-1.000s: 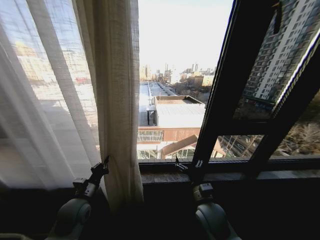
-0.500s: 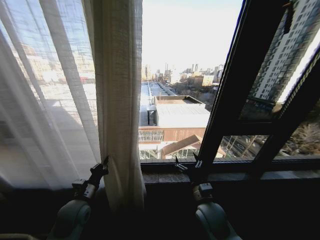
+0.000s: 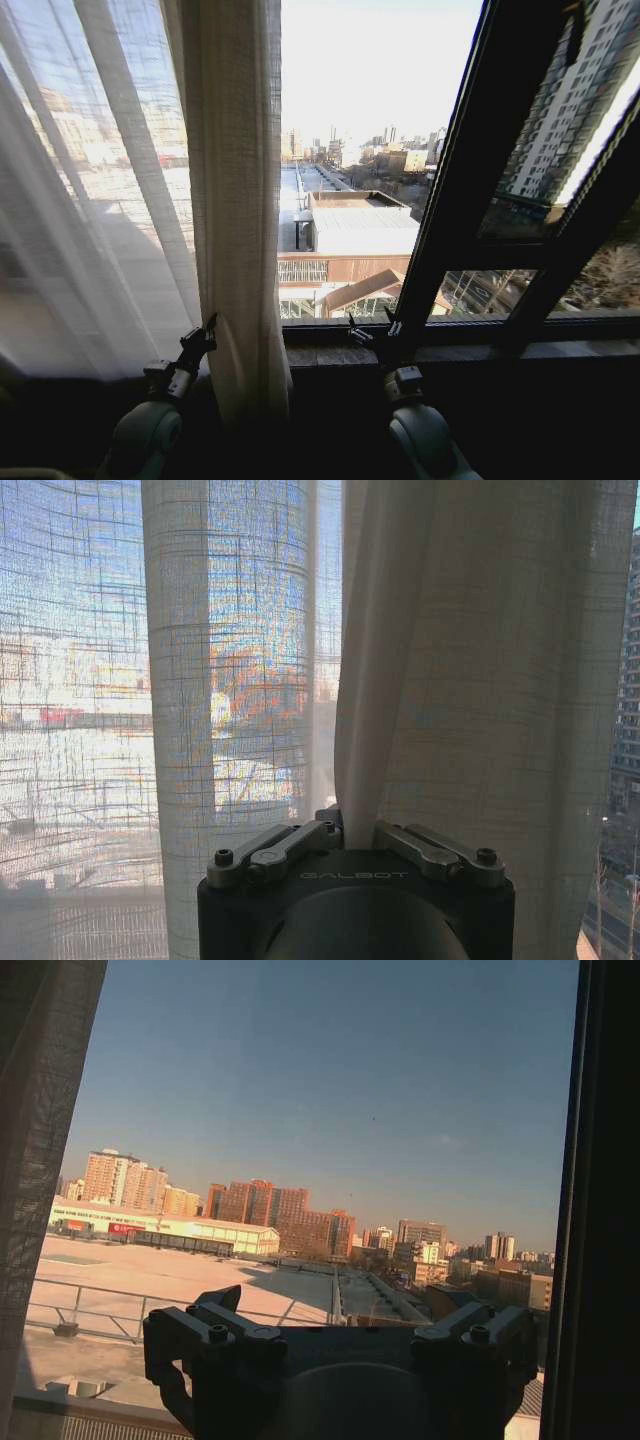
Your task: Open the curtains by pulling them apart, changing their state from closed to fully open.
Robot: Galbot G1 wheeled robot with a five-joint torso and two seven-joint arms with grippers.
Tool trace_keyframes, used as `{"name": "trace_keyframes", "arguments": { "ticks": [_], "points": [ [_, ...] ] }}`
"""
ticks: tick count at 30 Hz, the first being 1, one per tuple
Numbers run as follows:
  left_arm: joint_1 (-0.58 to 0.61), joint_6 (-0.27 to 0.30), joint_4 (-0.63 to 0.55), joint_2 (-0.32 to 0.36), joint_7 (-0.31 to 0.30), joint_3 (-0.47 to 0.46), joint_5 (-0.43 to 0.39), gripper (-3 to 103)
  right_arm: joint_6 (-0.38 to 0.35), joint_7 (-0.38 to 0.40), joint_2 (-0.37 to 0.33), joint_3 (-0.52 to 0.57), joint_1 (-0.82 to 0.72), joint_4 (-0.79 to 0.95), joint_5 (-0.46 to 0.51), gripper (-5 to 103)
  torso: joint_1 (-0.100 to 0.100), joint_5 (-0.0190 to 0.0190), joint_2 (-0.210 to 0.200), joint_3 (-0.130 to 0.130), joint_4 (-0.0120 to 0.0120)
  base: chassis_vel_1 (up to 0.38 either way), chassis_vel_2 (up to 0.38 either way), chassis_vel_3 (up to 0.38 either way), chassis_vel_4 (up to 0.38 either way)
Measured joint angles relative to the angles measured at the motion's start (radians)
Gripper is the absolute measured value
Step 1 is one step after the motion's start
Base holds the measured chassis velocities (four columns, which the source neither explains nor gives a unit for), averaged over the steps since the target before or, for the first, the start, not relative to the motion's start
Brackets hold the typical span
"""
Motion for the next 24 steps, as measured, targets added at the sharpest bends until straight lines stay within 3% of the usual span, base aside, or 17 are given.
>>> {"name": "trace_keyframes", "arguments": {
  "ticks": [24],
  "points": [
    [-0.009,-0.002,0.019,0.003,0.003,0.003,0.0,0,0.001,-0.001,0.008,-0.01,0.008,-0.014,-0.004,100,0.0,0.0,0.0,0.0,0.0,0.0,0.0,0.0,0.0]
  ]
}}
